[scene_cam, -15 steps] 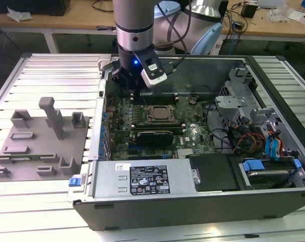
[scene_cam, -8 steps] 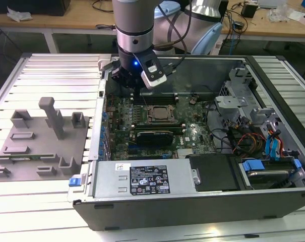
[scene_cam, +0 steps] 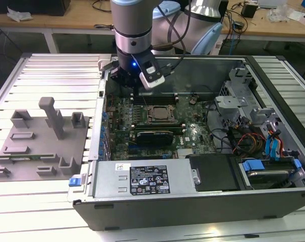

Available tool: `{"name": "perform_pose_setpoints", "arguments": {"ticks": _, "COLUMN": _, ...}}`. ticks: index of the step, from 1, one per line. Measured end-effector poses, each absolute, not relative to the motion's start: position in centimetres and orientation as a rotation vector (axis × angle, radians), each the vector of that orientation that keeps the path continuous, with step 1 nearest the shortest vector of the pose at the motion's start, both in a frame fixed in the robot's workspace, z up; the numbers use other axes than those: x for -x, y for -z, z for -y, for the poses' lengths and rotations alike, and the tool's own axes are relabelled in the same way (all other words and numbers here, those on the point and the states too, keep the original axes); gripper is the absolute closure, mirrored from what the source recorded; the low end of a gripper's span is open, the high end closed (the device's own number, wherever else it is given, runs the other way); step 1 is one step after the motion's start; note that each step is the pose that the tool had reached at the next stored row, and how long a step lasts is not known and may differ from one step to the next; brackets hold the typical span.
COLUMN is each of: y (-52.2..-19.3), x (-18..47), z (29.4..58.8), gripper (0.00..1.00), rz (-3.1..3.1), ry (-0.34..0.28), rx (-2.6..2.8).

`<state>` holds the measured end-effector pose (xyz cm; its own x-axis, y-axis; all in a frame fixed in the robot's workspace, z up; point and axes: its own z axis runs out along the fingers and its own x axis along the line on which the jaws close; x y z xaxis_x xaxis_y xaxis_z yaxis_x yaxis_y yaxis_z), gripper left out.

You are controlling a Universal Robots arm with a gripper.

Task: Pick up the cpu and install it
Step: 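Install the first cpu locking lever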

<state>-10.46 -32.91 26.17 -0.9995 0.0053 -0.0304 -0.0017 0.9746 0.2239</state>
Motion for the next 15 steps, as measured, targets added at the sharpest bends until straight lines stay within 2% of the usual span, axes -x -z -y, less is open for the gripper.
{"name": "perform_pose_setpoints", "arguments": {"ticks": 5, "y": -25.87, "x": 10.47, "z": 32.99, "gripper": 0.89, "rz": -3.083, "ry": -0.415, "rx": -0.004}}
{"name": "perform_pose_setpoints", "arguments": {"ticks": 15, "y": -25.51, "x": 9.89, "z": 33.17, "gripper": 0.89, "rz": -3.082, "ry": -0.448, "rx": -0.005}}
